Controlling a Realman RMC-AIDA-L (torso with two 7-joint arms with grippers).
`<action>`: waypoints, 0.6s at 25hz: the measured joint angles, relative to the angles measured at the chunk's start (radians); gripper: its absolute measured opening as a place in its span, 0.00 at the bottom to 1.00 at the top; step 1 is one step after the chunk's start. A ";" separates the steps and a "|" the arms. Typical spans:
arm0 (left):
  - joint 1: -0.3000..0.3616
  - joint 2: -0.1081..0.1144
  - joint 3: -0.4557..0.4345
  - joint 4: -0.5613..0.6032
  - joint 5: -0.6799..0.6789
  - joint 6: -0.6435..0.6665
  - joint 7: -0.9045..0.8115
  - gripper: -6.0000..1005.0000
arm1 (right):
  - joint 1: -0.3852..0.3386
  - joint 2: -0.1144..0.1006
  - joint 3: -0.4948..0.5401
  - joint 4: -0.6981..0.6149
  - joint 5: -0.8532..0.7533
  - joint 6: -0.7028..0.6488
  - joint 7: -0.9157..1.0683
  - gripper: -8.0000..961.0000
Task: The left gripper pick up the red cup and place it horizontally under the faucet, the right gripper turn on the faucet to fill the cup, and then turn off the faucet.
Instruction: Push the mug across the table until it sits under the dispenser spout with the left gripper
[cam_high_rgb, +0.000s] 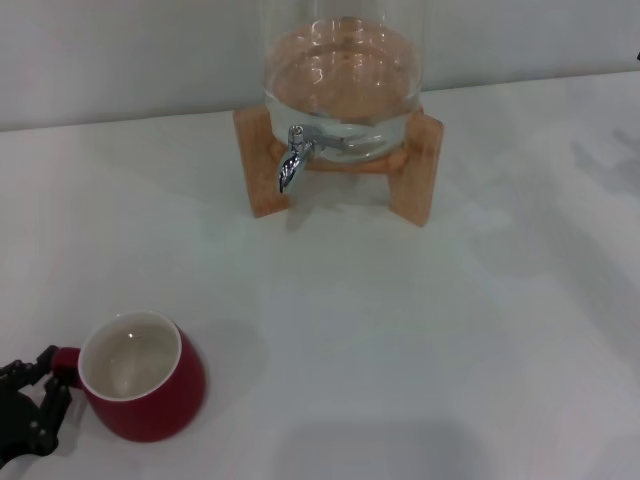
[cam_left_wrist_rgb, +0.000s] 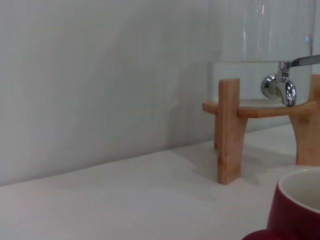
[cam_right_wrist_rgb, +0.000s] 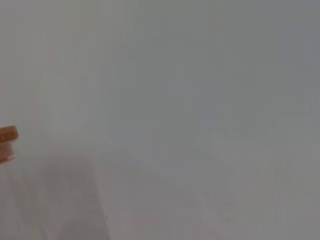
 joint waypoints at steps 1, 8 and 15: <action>0.000 0.000 0.000 0.000 0.000 0.000 0.002 0.34 | 0.000 0.000 0.000 0.000 0.000 0.000 0.000 0.82; 0.000 -0.003 0.000 0.000 0.001 0.000 0.024 0.15 | 0.000 0.000 0.000 0.001 0.000 0.000 -0.001 0.82; 0.000 -0.002 -0.001 0.000 -0.004 -0.011 0.025 0.12 | 0.000 0.000 0.000 0.005 0.002 -0.001 -0.001 0.82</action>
